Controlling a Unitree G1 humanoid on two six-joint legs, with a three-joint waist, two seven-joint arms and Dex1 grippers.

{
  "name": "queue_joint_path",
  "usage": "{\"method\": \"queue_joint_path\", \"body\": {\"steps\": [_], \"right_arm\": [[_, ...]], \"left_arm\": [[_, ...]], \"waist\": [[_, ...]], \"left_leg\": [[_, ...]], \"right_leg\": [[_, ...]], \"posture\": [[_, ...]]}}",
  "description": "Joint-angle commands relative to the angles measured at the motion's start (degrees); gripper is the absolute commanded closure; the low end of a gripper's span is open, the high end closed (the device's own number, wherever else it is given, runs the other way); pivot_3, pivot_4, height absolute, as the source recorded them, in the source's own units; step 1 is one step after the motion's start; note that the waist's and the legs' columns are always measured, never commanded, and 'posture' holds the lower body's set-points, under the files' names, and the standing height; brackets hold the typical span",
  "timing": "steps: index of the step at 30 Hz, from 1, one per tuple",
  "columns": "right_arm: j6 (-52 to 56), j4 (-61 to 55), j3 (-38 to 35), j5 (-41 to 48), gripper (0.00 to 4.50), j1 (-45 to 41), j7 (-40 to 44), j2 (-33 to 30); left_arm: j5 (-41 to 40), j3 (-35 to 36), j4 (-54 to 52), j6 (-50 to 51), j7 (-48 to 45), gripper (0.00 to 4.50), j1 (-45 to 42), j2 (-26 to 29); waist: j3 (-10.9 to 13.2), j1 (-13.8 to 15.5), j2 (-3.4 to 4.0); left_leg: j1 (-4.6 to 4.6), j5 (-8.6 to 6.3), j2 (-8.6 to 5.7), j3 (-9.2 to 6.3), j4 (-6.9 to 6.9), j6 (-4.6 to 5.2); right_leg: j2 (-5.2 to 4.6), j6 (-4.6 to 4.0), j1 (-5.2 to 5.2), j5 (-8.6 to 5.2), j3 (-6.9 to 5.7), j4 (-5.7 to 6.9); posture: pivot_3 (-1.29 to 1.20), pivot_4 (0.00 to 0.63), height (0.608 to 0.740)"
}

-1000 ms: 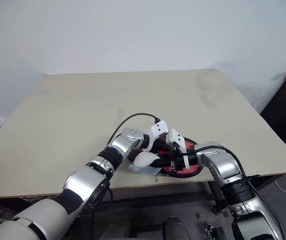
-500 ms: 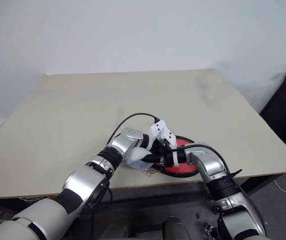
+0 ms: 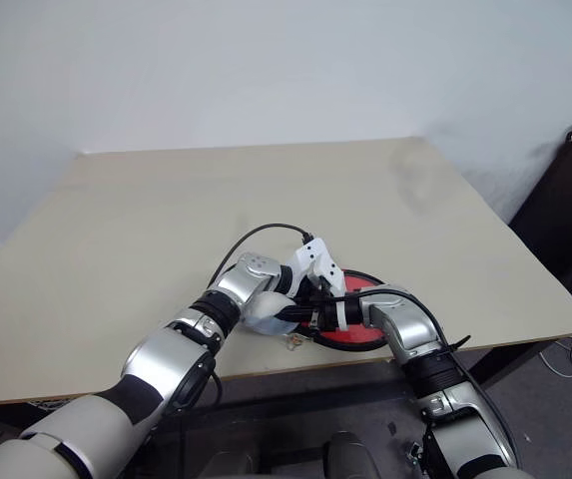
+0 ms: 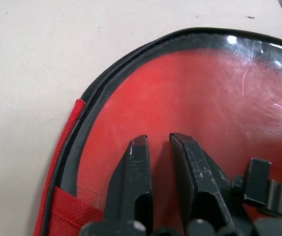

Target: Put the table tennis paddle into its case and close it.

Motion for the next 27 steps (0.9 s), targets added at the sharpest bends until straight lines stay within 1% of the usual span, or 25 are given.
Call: {"method": "queue_joint_path", "body": {"steps": [1,9,12,16,22,27], "right_arm": [[0.61,-0.30,-0.79,0.39,2.71,-1.66,0.01,-0.40],[0.94,-0.46,-0.70,0.41,0.73,-1.42,0.23,-0.91],[-0.09,-0.14,-0.38,-0.41,0.08,-1.28,-0.79,-1.04],[-1.24,0.55,0.05,-1.38,0.08,-1.01,-1.68,-1.28],[-2.25,1.60,0.14,-1.33,0.08,-1.22,-2.09,-1.40],[-2.87,2.48,0.06,-1.59,0.08,-1.41,-2.31,-1.22]], "left_arm": [[0.93,-0.14,0.98,0.83,-0.37,3.84,0.00,-0.05],[0.81,0.62,0.91,0.88,0.10,3.84,0.06,0.38],[-0.43,2.59,0.68,0.24,1.51,3.84,-0.75,1.32],[-3.29,7.27,-0.63,-0.64,3.78,3.84,-2.64,4.04],[-6.38,12.12,-3.98,-2.18,5.07,3.84,-3.09,8.44],[-10.38,15.84,-9.49,-1.21,3.06,3.84,-1.36,11.76]], "waist": [[0.00,-0.02,0.00],[-0.01,-0.02,0.01],[-0.01,0.00,0.00],[0.00,0.02,0.01],[-0.01,0.18,0.02],[-0.02,0.52,-0.01]], "left_leg": [[0.00,0.00,0.00,0.00,-0.01,0.00],[-0.02,0.00,0.00,-0.01,-0.01,0.00],[-0.02,0.00,0.00,-0.02,-0.01,0.00],[-0.07,0.00,-0.01,-0.01,-0.01,0.00],[-0.44,0.01,-0.01,-0.04,-0.02,-0.01],[-0.57,0.00,-0.06,-0.12,-0.02,-0.01]], "right_leg": [[0.00,0.00,-0.01,0.00,0.00,0.00],[0.00,0.00,-0.03,0.00,0.01,-0.01],[0.00,0.00,-0.03,0.00,0.00,-0.01],[0.00,0.00,-0.11,0.00,0.01,-0.01],[0.00,-0.06,-0.56,0.04,0.01,0.05],[-0.07,-0.11,-0.58,0.08,-0.05,-0.06]], "posture": [[0.00,0.000,0.740],[0.00,0.000,0.740],[0.00,0.000,0.740],[0.00,0.000,0.740],[0.00,0.000,0.740],[0.00,0.000,0.740]]}}
